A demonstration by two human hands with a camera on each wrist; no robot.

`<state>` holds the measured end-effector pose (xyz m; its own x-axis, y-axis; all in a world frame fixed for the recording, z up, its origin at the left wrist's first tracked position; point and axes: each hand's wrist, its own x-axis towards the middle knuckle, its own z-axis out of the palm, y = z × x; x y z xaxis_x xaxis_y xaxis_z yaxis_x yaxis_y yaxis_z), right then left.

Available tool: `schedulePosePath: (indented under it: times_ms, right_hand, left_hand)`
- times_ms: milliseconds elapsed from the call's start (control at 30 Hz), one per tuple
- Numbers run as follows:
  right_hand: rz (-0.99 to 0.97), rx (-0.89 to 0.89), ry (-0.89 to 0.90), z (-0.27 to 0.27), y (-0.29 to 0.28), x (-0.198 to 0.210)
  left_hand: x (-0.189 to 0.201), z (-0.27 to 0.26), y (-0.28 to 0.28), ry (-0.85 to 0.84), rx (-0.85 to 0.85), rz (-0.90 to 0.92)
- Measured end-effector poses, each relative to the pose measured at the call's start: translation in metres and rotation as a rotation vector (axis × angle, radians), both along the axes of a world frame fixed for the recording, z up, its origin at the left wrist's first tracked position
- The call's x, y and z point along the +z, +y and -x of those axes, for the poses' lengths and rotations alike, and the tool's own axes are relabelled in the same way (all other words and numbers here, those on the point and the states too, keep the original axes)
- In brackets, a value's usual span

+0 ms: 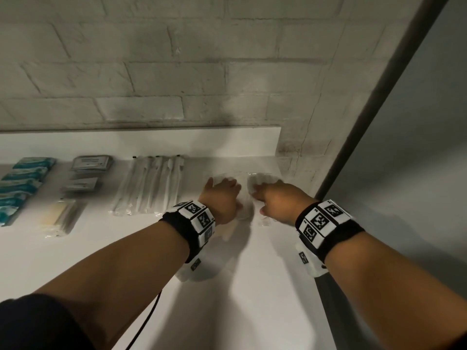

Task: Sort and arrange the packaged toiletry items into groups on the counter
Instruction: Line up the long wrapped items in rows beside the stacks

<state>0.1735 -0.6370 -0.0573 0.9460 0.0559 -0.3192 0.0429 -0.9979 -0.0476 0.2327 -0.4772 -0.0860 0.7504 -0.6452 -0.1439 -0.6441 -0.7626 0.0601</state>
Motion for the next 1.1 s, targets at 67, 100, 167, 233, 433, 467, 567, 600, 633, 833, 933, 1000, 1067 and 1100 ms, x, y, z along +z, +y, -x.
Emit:
schedulePosePath:
  times_ms: [67, 100, 167, 233, 433, 467, 567, 600, 633, 833, 933, 1000, 1067, 1100]
  right_hand:
    - [-0.014, 0.041, -0.001, 0.002, 0.005, 0.003]
    - [-0.018, 0.062, 0.007, 0.002, 0.008, 0.003]
    - [0.008, 0.111, 0.039, 0.0, 0.018, 0.0]
    - [0.062, 0.148, 0.07, -0.003, 0.027, -0.006]
    - [0.077, 0.15, 0.085, -0.003, 0.031, -0.01]
    - [0.08, 0.155, 0.086, -0.002, 0.032, -0.009]
    - [0.088, 0.157, 0.088, -0.001, 0.034, -0.009]
    - [0.09, 0.157, 0.094, 0.0, 0.034, -0.009]
    - [0.091, 0.155, 0.099, 0.0, 0.035, -0.008]
    - [-0.032, 0.085, 0.03, 0.004, 0.035, -0.001]
    - [-0.068, 0.099, 0.008, 0.007, 0.045, 0.003]
    - [-0.032, 0.136, 0.024, 0.009, 0.057, 0.003]
    - [0.003, 0.155, 0.042, 0.008, 0.065, -0.001]
    - [0.011, 0.15, 0.049, 0.007, 0.067, -0.004]
  left_hand:
    - [0.0, -0.003, 0.013, -0.007, 0.03, -0.021]
    - [0.001, -0.004, 0.019, -0.007, 0.036, -0.064]
    - [0.001, -0.006, 0.027, 0.014, 0.036, -0.156]
    - [0.002, -0.004, 0.029, 0.045, 0.035, -0.197]
    - [0.0, 0.0, 0.026, 0.04, 0.034, -0.191]
    - [0.0, 0.0, 0.025, 0.044, 0.036, -0.185]
    - [0.001, 0.0, 0.024, 0.057, 0.045, -0.173]
    - [0.002, 0.0, 0.024, 0.059, 0.046, -0.174]
    - [0.001, 0.0, 0.024, 0.062, 0.047, -0.174]
    - [0.002, -0.001, 0.04, 0.022, 0.122, -0.044]
    - [0.003, -0.002, 0.054, 0.043, 0.127, -0.143]
    - [0.001, 0.001, 0.058, 0.109, 0.114, -0.198]
    - [-0.004, 0.005, 0.058, 0.123, 0.105, -0.212]
    - [-0.007, 0.006, 0.056, 0.107, 0.097, -0.221]
